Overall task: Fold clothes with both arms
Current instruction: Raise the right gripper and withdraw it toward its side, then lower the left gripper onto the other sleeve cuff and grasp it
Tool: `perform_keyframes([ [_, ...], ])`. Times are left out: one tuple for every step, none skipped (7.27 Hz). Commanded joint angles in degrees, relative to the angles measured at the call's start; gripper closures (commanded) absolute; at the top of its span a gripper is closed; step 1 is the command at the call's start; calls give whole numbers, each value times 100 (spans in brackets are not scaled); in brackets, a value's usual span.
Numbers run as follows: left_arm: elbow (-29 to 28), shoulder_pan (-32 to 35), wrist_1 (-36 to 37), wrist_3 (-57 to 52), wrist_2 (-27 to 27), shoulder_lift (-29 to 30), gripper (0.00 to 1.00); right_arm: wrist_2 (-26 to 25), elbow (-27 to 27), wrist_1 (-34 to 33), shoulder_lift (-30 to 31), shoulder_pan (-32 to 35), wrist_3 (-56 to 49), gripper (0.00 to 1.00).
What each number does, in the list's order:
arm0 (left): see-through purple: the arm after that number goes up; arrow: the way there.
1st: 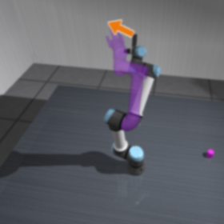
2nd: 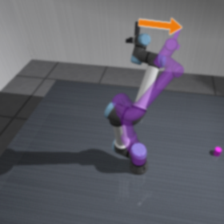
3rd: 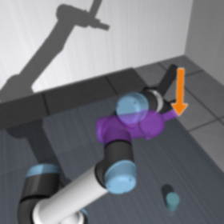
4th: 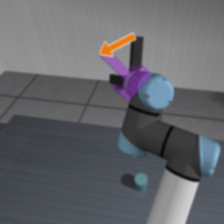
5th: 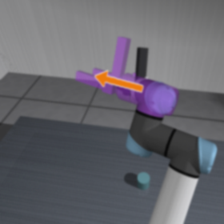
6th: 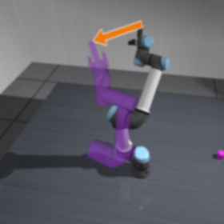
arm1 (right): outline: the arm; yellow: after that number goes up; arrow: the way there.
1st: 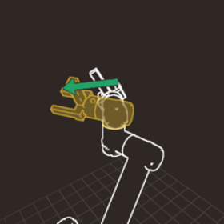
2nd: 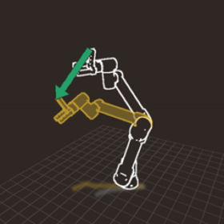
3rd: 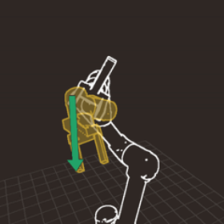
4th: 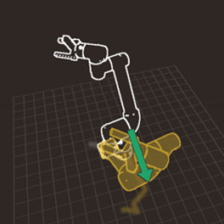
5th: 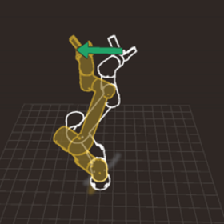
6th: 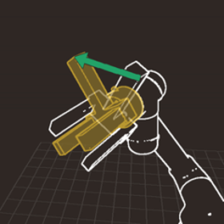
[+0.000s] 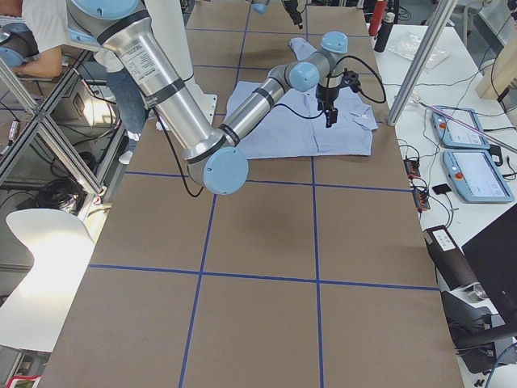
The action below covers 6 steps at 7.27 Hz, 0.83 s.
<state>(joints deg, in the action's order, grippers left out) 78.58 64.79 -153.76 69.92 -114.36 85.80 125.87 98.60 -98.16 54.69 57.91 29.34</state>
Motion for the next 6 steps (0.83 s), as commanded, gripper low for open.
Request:
perform_keyframes([
  [-343, -526, -523, 818, 413, 41, 11, 69, 98, -46, 130, 89, -130, 0],
  [-344, -703, -533, 1039, 501, 59, 16, 69, 98, -46, 138, 98, -130, 0],
  [-344, -740, -524, 1050, 502, 59, 18, 69, 98, -46, 139, 107, -130, 0],
  [-335, -740, -524, 1050, 502, 68, 24, 69, 98, -46, 139, 107, -130, 0],
  [-318, -740, -515, 1094, 502, 77, 33, 69, 98, -46, 139, 107, -130, 0],
  [-300, -740, -506, 1103, 493, 86, 46, 69, 98, -46, 139, 107, -130, 0],
])
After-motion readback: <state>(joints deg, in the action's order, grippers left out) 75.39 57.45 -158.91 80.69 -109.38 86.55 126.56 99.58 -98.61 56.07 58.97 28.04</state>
